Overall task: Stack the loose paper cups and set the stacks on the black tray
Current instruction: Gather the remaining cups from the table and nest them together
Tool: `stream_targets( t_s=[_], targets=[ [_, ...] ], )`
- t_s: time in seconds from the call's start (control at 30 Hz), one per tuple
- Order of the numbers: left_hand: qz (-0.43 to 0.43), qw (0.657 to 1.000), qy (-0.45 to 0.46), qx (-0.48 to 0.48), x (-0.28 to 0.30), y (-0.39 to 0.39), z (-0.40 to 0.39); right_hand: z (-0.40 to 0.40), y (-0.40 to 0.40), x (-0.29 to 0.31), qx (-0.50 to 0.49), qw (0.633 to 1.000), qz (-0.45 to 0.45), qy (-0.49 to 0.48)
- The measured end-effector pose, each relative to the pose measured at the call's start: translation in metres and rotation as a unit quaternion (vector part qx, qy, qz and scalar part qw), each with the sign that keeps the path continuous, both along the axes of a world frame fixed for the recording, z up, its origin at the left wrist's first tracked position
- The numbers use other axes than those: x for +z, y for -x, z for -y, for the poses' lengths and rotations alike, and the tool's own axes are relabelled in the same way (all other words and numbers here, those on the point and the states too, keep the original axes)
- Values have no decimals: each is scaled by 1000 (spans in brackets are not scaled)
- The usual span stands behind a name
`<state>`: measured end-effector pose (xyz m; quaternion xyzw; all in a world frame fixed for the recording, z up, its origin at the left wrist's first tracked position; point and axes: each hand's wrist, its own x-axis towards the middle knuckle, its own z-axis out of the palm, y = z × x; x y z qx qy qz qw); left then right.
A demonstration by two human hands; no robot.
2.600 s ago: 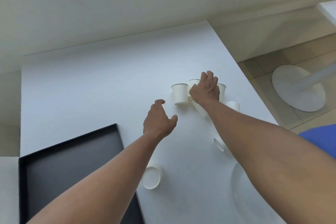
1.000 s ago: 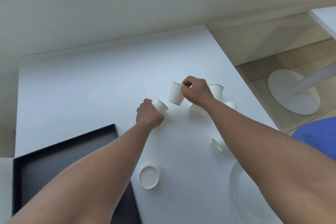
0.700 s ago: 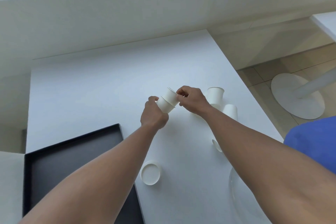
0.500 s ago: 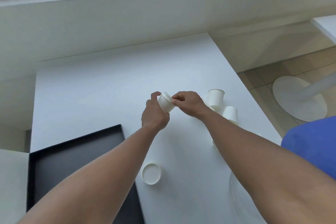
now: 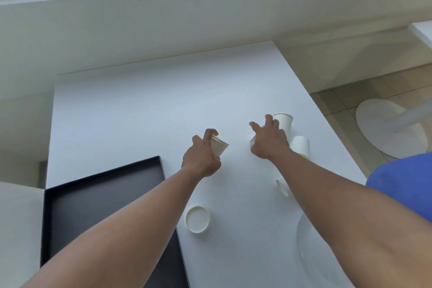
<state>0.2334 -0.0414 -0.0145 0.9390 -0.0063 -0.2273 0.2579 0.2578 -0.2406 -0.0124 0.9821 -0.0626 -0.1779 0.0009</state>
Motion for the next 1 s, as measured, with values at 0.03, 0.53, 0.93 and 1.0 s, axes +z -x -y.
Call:
stream_targets(
  t_s=[0.03, 0.53, 0.93, 1.0],
  targets=[
    [-4, 1000, -3, -3, -1, 0, -1, 2, -1, 0, 11, 999, -20, 46],
    [-46, 999, -3, 14, -7, 3, -3, -9, -10, 0, -174, 967, 45, -180],
    [-29, 999, -12, -5, 3, 0, 0, -31, -2, 8, -174, 872, -74, -451],
    [-21, 1000, -15, -15, 4, -2, 1, -32, -1, 8, -160, 876, -92, -445]
  ],
)
